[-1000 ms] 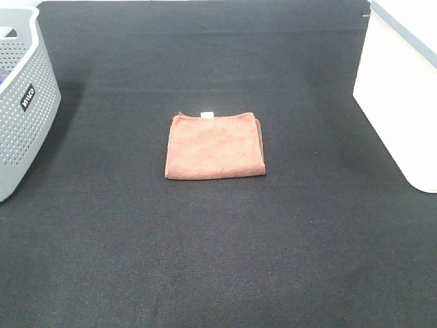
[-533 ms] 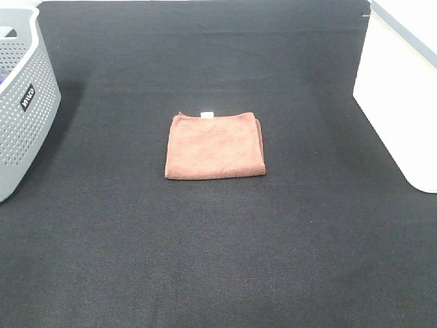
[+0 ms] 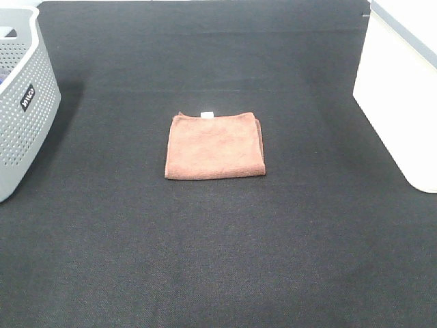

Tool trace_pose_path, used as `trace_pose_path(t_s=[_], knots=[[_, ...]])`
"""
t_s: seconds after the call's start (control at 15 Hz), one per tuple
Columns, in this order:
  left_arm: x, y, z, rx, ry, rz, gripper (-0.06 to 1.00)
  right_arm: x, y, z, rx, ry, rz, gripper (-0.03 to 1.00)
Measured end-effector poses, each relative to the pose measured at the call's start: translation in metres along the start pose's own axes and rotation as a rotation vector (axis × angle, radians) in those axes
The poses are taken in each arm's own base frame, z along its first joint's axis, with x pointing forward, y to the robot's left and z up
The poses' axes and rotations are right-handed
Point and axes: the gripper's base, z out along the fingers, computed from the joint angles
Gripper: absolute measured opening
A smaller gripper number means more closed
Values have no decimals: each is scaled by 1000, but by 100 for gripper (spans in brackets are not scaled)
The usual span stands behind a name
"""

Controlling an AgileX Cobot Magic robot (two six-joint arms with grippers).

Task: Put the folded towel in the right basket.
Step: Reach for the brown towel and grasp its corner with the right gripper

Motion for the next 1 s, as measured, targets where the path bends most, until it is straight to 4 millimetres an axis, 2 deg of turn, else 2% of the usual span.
trace_pose_path(t_s=[0.07, 0.33, 0.4, 0.53, 0.6, 0.67, 0.87, 1.0], knots=[[0, 0, 0, 0, 0, 0, 87, -21, -2, 15, -1, 10, 7, 70], [0, 0, 0, 0, 0, 0, 87, -71, -6, 77, -44, 170, 64, 70], [0, 0, 0, 0, 0, 0, 87, -88, -6, 107, -69, 251, 99, 70], [0, 0, 0, 0, 0, 0, 87, -113, -6, 143, -113, 317, 114, 70], [0, 0, 0, 0, 0, 0, 87, -123, -5, 162, -141, 355, 111, 70], [0, 0, 0, 0, 0, 0, 87, -123, -5, 162, -141, 355, 111, 70], [0, 0, 0, 0, 0, 0, 87, -155, -3, 223, -229, 439, 119, 70], [0, 0, 0, 0, 0, 0, 87, -167, -1, 252, -263, 460, 114, 70]])
